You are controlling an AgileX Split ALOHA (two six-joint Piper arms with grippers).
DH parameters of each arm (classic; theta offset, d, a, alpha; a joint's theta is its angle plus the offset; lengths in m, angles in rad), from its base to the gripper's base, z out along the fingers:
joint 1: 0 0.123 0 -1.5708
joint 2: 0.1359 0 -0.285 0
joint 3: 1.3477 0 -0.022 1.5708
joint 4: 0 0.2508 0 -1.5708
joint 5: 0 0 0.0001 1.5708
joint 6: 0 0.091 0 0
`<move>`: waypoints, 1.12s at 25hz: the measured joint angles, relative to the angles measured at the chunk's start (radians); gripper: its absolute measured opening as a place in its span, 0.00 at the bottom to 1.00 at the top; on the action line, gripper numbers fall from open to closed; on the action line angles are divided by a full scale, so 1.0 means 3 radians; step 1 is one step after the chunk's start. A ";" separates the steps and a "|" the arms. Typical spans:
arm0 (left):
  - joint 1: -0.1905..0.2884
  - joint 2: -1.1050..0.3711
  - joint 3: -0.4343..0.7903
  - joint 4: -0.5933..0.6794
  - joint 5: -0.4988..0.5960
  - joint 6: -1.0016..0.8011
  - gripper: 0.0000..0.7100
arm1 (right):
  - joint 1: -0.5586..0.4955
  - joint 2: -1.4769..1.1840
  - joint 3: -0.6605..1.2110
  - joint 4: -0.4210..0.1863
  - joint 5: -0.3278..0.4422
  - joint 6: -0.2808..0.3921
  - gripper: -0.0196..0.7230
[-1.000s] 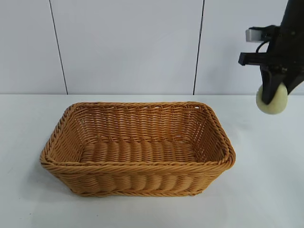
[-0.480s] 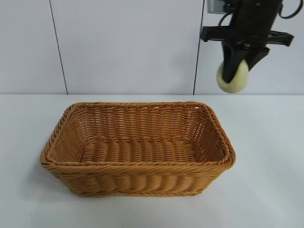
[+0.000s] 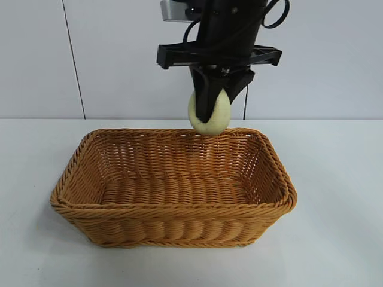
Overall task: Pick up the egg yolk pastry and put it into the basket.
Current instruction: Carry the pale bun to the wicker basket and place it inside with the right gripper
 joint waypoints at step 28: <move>0.0000 0.0000 0.0000 0.0000 0.0000 0.0000 0.98 | 0.0060 0.0718 -0.0695 -0.0133 0.0208 0.0062 0.85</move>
